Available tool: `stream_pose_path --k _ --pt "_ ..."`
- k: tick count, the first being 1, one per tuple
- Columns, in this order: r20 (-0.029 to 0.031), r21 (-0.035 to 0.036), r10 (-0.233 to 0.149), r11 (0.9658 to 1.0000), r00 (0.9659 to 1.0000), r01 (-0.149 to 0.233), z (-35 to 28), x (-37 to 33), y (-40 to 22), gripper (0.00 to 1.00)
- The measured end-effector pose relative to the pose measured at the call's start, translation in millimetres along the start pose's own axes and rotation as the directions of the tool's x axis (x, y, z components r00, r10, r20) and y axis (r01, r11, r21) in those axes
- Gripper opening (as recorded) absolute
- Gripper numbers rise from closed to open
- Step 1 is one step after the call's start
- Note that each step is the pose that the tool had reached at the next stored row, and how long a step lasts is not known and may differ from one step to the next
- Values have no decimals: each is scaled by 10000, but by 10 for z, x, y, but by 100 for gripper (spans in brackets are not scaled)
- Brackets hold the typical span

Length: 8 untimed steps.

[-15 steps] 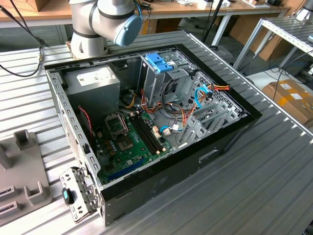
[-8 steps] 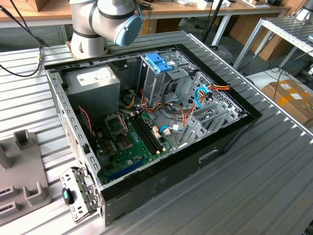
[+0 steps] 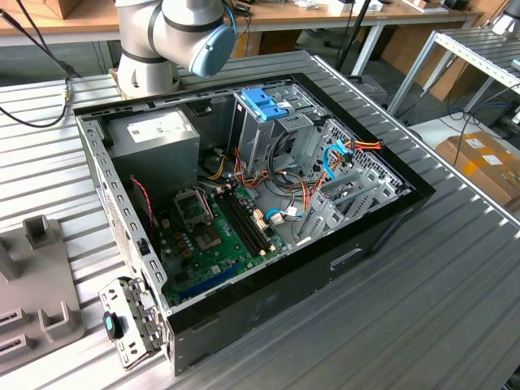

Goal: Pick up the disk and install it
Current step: 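Pick up the disk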

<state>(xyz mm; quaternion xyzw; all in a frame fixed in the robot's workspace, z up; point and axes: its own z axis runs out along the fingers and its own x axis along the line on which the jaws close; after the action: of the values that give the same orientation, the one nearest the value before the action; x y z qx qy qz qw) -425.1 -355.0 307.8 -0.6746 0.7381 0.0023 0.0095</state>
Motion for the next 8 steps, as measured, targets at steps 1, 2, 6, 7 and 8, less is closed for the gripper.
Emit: stream_pose_path --k 1,2,6,7,8 --pt "0 0 0 10000 10000 0 0 0 0 36" --pt "0 0 0 10000 10000 0 0 0 0 36" --pt "0 0 0 10000 10000 0 0 0 -1 36" --pt "0 0 0 10000 10000 0 0 0 -1 36" --pt "0 0 0 10000 10000 0 0 0 -1 36"
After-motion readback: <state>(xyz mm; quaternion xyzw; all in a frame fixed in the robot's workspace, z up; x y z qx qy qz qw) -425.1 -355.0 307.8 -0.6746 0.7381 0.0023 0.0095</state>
